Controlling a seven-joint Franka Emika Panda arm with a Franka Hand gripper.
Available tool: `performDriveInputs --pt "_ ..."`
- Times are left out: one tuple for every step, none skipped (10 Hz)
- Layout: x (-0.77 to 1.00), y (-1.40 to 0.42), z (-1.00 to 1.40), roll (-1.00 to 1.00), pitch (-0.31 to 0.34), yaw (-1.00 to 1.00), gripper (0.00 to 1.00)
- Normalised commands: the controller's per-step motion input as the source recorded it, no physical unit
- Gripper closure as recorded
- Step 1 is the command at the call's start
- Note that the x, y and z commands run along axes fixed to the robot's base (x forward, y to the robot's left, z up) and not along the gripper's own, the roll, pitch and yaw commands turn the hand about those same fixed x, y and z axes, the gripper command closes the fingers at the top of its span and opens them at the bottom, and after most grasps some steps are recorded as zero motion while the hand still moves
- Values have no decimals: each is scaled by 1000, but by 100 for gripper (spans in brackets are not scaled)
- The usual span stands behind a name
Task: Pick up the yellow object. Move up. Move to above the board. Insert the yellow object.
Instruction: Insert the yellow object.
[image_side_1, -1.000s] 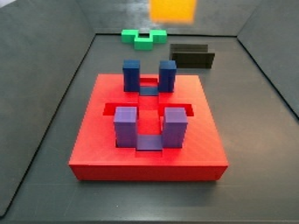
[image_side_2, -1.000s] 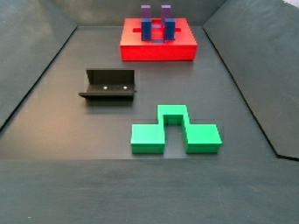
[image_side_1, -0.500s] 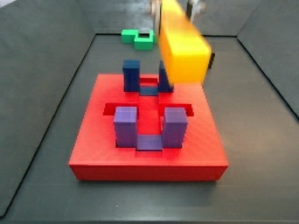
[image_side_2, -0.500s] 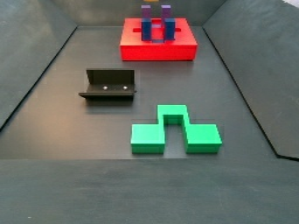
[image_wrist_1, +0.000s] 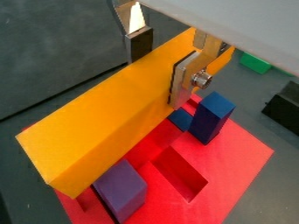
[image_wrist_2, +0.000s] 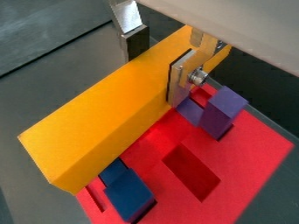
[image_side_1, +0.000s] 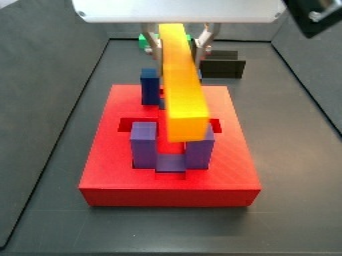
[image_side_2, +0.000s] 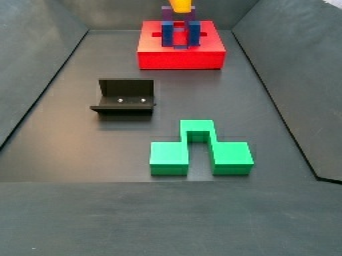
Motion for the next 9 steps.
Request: performDriveInputs --pt "0 0 0 -21 0 -326 100" --pt "123 0 -100 -61 -10 -237 100" --pt "206 120 -149 -104 -11 -137 100" --pt "211 137 -163 -113 -7 -51 100" --pt "80 174 -49 -210 0 -77 100" --pt "40 183 0 -320 -7 -117 100" --pt "0 137 0 -307 0 -149 100" --pt "0 120 -43 -331 0 -231 100" --pt "0 83 -77 -320 0 -220 100"
